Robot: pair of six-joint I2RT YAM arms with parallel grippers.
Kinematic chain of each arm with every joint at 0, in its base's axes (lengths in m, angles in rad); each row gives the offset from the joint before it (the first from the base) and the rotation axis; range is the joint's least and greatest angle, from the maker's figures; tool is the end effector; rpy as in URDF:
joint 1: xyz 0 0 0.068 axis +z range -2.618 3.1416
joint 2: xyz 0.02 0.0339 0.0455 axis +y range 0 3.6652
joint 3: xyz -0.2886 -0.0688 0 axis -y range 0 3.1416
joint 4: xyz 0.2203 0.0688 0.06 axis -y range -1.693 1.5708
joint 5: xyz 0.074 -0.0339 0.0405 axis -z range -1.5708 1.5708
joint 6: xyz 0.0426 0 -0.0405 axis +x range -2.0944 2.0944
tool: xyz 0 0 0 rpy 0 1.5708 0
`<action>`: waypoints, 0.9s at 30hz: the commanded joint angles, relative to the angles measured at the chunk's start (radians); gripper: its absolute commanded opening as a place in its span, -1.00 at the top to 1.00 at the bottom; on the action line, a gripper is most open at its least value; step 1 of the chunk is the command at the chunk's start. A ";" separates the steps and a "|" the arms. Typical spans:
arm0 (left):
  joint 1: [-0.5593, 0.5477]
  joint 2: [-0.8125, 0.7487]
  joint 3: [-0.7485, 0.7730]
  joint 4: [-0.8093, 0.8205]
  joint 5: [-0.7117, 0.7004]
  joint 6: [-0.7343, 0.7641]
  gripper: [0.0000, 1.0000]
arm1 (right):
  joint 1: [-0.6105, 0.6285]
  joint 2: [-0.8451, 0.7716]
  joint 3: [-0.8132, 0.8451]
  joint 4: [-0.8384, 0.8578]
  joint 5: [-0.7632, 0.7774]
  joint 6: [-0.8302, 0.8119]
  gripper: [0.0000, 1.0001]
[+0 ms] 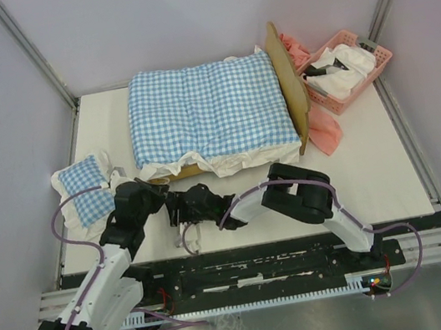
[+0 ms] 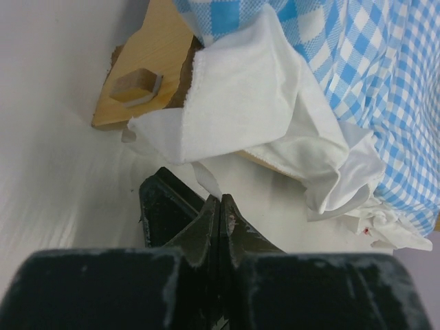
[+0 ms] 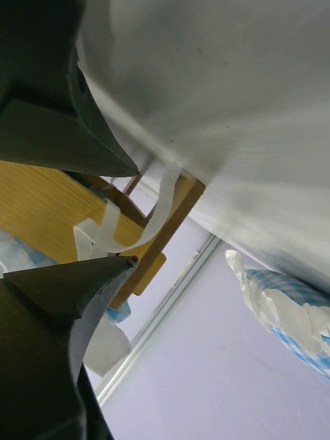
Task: Set up the pet bed
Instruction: Tie the ropes to the bed frame.
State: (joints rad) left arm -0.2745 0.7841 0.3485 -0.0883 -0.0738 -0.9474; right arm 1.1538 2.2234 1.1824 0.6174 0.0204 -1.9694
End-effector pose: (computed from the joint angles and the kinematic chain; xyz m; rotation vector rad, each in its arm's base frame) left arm 0.1371 -0.0354 0.2205 -0.7572 2.0255 -0.6504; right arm 0.1890 0.4245 0.1351 -2.0357 0.0321 -0.5407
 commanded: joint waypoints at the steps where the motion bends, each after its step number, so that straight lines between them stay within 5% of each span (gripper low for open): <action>1: 0.006 0.016 0.038 0.035 0.037 0.048 0.95 | -0.001 0.049 0.071 -0.084 0.028 -0.183 -0.17; 19: 0.006 0.027 0.037 0.055 0.058 0.042 0.95 | -0.011 0.128 0.246 -0.310 0.137 -0.350 -0.20; 25: 0.006 0.024 0.039 0.049 0.055 0.045 0.95 | -0.014 0.151 0.304 -0.349 0.216 -0.364 0.01; 27: 0.006 0.022 0.040 0.047 0.054 0.045 0.95 | -0.015 0.161 0.326 -0.365 0.254 -0.361 0.27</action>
State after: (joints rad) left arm -0.2630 0.8112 0.3676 -0.0055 -0.0704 -0.9405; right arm 1.1519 2.3215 1.4654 0.3176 0.1059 -2.0178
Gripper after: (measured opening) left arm 0.032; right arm 0.464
